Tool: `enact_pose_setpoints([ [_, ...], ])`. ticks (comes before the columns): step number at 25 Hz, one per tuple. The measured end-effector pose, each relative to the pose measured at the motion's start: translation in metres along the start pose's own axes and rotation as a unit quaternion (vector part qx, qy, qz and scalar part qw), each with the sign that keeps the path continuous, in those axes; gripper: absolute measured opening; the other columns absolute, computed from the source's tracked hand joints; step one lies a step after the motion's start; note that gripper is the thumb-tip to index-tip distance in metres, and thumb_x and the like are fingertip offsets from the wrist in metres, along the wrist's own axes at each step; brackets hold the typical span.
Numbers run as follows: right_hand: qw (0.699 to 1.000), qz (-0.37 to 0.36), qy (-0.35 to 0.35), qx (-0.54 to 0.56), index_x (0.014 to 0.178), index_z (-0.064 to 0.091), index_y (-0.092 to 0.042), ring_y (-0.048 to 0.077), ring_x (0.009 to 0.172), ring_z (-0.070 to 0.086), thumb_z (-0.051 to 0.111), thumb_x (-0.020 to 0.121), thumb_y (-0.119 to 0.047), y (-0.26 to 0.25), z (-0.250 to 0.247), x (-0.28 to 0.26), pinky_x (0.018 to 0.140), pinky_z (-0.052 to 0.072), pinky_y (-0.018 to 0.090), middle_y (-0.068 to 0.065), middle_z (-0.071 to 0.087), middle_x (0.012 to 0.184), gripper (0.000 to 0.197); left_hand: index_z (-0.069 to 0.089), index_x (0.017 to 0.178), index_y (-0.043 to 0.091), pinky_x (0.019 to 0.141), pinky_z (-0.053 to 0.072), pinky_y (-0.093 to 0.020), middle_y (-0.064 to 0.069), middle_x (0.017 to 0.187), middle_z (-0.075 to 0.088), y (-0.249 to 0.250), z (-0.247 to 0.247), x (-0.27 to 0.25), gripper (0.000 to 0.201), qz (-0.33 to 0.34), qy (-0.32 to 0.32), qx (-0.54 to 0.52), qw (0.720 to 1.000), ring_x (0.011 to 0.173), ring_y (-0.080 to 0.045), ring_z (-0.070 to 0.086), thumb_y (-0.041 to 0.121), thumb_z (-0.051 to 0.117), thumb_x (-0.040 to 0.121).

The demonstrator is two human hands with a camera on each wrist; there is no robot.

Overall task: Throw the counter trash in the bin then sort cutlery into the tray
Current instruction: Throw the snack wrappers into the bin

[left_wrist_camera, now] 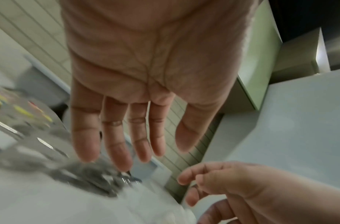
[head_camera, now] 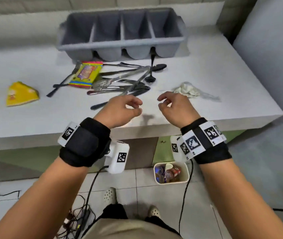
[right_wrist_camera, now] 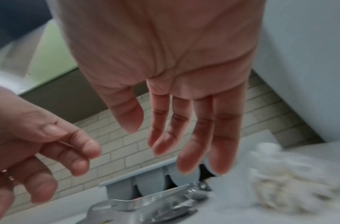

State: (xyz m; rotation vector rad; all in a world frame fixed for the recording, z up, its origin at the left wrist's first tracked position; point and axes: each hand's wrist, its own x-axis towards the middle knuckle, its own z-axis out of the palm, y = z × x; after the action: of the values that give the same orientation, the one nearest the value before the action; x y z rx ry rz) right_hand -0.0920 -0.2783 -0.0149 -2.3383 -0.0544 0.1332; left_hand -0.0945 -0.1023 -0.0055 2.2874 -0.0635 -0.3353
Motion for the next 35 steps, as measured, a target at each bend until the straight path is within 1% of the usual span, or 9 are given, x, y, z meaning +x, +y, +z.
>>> enact_pose_setpoints([
  [5,0.997,-0.064,-0.041,-0.003,0.106,0.065,-0.011,0.016,0.086,0.055,0.055,0.086,-0.013,-0.072,0.047,0.045,0.078,0.039,0.019,0.002,0.061,0.086,0.023,0.065,0.110,0.012,0.053,0.040,-0.004,0.006,0.087,0.060,-0.047,-0.084,0.008,0.024,-0.039,0.114,-0.041,0.992,0.077,-0.010,0.051,0.014,0.061,0.086],
  [8,0.993,-0.084,-0.064,-0.047,0.107,0.065,-0.011,0.023,0.095,0.059,0.054,0.086,-0.015,-0.117,0.087,0.076,0.084,0.043,0.024,0.010,0.069,0.101,0.024,0.064,0.112,0.009,0.051,0.038,-0.003,-0.001,0.095,0.060,-0.082,-0.136,0.014,0.026,-0.071,0.153,-0.042,0.985,0.066,-0.008,0.049,0.012,0.060,0.087],
  [11,0.988,-0.082,-0.084,-0.098,0.110,0.063,-0.011,0.030,0.109,0.059,0.056,0.084,-0.018,-0.152,0.131,0.110,0.093,0.048,0.032,0.013,0.064,0.118,0.027,0.063,0.116,0.008,0.062,0.040,-0.014,-0.005,0.098,0.061,-0.123,-0.187,0.022,0.030,-0.108,0.184,-0.009,0.977,0.074,-0.018,0.055,0.015,0.059,0.087],
  [14,0.982,-0.066,-0.107,-0.141,0.113,0.061,-0.009,0.033,0.109,0.060,0.052,0.084,-0.013,-0.179,0.166,0.140,0.096,0.050,0.040,0.016,0.057,0.127,0.031,0.062,0.120,0.010,0.094,0.042,-0.027,-0.012,0.121,0.062,-0.167,-0.228,0.034,0.034,-0.157,0.201,0.053,0.965,0.113,-0.027,0.056,0.018,0.059,0.087],
  [19,0.954,-0.033,-0.087,-0.285,0.125,0.052,-0.008,0.033,0.125,0.046,0.053,0.089,-0.026,-0.202,0.204,0.176,0.104,0.039,0.036,0.018,0.050,0.133,0.040,0.050,0.132,0.017,0.108,0.038,-0.037,-0.018,0.141,0.041,-0.240,-0.265,0.055,0.053,-0.244,0.190,0.110,0.944,0.127,-0.035,0.046,0.029,0.065,0.083],
  [22,0.944,0.034,-0.055,-0.324,0.129,0.044,-0.010,0.034,0.129,0.037,0.053,0.088,-0.031,-0.201,0.223,0.198,0.107,0.031,0.038,0.018,0.042,0.138,0.048,0.033,0.143,0.023,0.112,0.035,-0.043,-0.018,0.146,0.032,-0.264,-0.273,0.065,0.078,-0.277,0.131,0.134,0.942,0.132,-0.039,0.039,0.042,0.068,0.077],
  [26,0.943,0.131,-0.020,-0.307,0.132,0.039,-0.014,0.040,0.119,0.037,0.050,0.082,-0.035,-0.195,0.240,0.217,0.098,0.036,0.044,0.021,0.037,0.136,0.056,0.015,0.150,0.023,0.114,0.031,-0.043,-0.017,0.152,0.026,-0.274,-0.275,0.078,0.096,-0.269,0.083,0.145,0.948,0.139,-0.037,0.032,0.047,0.069,0.075],
  [30,0.959,0.165,-0.051,-0.226,0.141,0.028,-0.014,0.039,0.131,0.033,0.061,0.080,-0.040,-0.184,0.242,0.223,0.106,0.034,0.044,0.021,0.031,0.145,0.074,0.020,0.148,0.016,0.108,0.037,-0.037,-0.012,0.150,0.035,-0.279,-0.277,0.089,0.095,-0.249,0.069,0.150,0.954,0.136,-0.031,0.038,0.045,0.072,0.074],
  [35,0.939,0.200,0.022,-0.280,0.131,0.033,-0.012,0.033,0.118,0.039,0.063,0.077,-0.040,-0.199,0.246,0.223,0.099,0.037,0.043,0.017,0.040,0.131,0.067,0.028,0.146,0.014,0.105,0.039,-0.032,-0.009,0.148,0.040,-0.283,-0.280,0.092,0.092,-0.227,0.063,0.174,0.956,0.135,-0.027,0.040,0.047,0.073,0.072],
])
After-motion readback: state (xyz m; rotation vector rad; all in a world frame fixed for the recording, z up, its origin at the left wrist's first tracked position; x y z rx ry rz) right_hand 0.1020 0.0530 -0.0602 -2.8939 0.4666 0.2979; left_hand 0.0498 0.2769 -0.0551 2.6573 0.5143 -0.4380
